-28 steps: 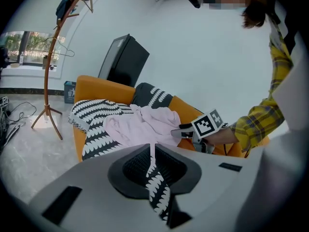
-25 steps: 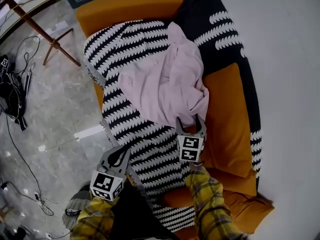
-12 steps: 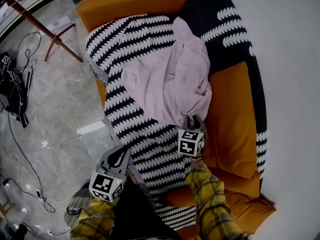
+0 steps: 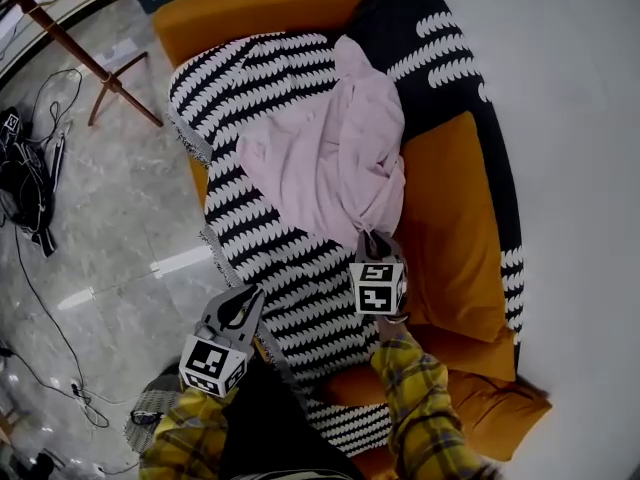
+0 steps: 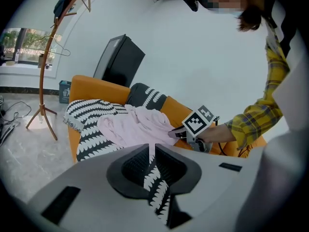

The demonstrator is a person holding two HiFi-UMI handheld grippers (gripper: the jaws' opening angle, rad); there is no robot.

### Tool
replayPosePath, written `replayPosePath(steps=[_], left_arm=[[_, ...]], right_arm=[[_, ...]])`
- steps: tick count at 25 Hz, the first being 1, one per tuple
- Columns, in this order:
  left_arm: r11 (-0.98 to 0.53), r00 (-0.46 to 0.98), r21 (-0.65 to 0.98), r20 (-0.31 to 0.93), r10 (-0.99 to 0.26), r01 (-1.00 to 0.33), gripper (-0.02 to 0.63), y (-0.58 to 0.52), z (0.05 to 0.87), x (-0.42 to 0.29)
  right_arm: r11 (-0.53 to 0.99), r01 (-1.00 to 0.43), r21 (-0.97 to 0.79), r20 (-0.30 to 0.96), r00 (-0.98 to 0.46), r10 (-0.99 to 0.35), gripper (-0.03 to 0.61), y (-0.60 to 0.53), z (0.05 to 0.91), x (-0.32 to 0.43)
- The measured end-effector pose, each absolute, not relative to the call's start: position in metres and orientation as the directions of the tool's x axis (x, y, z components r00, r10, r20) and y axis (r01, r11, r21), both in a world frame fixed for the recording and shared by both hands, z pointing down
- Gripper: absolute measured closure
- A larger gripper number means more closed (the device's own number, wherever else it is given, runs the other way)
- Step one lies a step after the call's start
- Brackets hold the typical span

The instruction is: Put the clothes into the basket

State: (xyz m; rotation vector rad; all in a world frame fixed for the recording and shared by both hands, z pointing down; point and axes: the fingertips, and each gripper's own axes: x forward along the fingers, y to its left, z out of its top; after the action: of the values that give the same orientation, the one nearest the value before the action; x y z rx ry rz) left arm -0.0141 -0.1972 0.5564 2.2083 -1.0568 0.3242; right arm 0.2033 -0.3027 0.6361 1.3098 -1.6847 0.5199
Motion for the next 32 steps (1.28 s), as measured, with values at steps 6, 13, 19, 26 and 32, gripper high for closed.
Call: replayPosePath(steps=[6, 13, 19, 26, 32], left_arm=[[-0.501, 0.661, 0.434, 0.438, -0.609, -0.749, 0.577, -0.194, 0.542, -0.002], [-0.568, 0.691, 0.393, 0.402, -0.601, -0.723, 0.565, -0.169, 0.521, 0.024], [-0.597, 0.714, 0.393, 0.378, -0.589, -0.700, 0.522, -0.133, 0.496, 0.041], [-0.622, 0.730, 0.382, 0.364, -0.579, -0.684, 0.488, -0.094, 0.477, 0.053], [-0.662, 0.755, 0.363, 0.325, -0.570, -0.656, 0.482, -0.069, 0.453, 0.068]], right_arm=[[0.370, -0.915, 0.164, 0.795, -0.099, -0.598, 0.531, -0.288, 0.597, 0.193], [0.367, -0.925, 0.103, 0.749, -0.171, -0.641, 0.531, -0.250, 0.551, 0.198], [0.380, -0.924, 0.049, 0.718, -0.232, -0.656, 0.532, -0.211, 0.494, 0.201], [0.436, -0.899, -0.037, 0.683, -0.341, -0.646, 0.532, -0.153, 0.432, 0.196], [0.480, -0.870, -0.110, 0.641, -0.431, -0.635, 0.532, -0.094, 0.373, 0.193]])
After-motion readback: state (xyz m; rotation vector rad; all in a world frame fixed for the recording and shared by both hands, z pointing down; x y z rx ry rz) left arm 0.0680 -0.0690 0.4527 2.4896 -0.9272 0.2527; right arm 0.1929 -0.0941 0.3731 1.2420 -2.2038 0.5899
